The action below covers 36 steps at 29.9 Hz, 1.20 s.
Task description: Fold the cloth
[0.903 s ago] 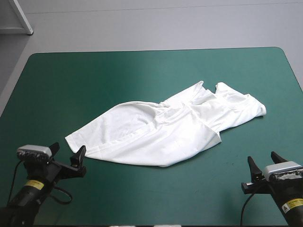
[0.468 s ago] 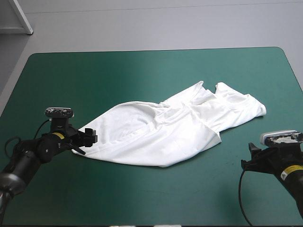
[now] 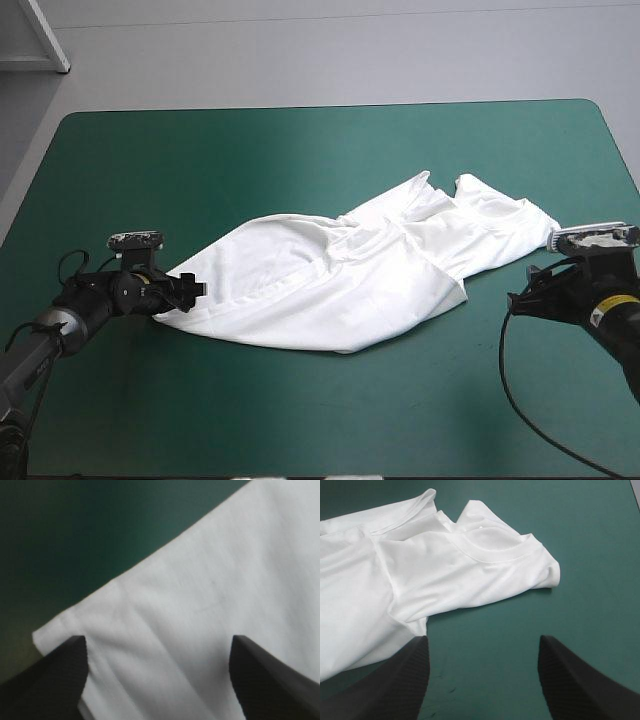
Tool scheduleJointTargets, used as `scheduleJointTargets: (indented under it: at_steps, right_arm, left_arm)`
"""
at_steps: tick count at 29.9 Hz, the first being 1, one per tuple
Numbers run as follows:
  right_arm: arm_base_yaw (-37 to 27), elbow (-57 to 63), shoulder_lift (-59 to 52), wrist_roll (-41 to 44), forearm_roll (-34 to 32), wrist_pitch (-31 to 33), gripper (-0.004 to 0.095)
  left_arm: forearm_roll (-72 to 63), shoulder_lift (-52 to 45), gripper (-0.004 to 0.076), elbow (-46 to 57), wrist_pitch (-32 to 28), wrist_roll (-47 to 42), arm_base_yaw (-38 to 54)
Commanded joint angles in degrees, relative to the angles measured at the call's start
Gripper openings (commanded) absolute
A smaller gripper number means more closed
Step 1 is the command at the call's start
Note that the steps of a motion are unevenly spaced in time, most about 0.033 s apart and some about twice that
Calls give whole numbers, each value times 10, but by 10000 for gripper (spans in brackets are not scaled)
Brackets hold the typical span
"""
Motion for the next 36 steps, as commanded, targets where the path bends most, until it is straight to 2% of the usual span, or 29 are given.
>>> scheduleJointTargets:
  at_steps: [1,6,10,14,18,22,26,36]
  right_arm:
    - [1,-31,38,29,-55,-39,590]
    - [-24,-59,126,47,-83,-38,590]
    - [-92,-85,204,39,-51,-63,590]
    - [-161,-122,293,-10,16,-72,590]
    - [-194,-165,387,-19,40,-72,590]
    - [-194,-213,463,-24,41,-67,590]
    - [-194,-262,519,-29,71,-79,590]
    - [-194,-310,612,-30,98,-70,585]
  left_arm:
    - [-10,14,481,-9,-14,-9,0]
    - [-10,42,234,-9,-3,-7,-2]
    - [-4,46,19,-9,-1,12,-2]
    - [-5,46,22,-9,-5,28,-2]
    - [-6,46,21,-9,-13,28,-2]
    - [-6,46,21,-9,-17,28,-2]
    - [-6,46,21,-9,-20,28,-2]
    - [-6,46,21,-9,-24,28,-2]
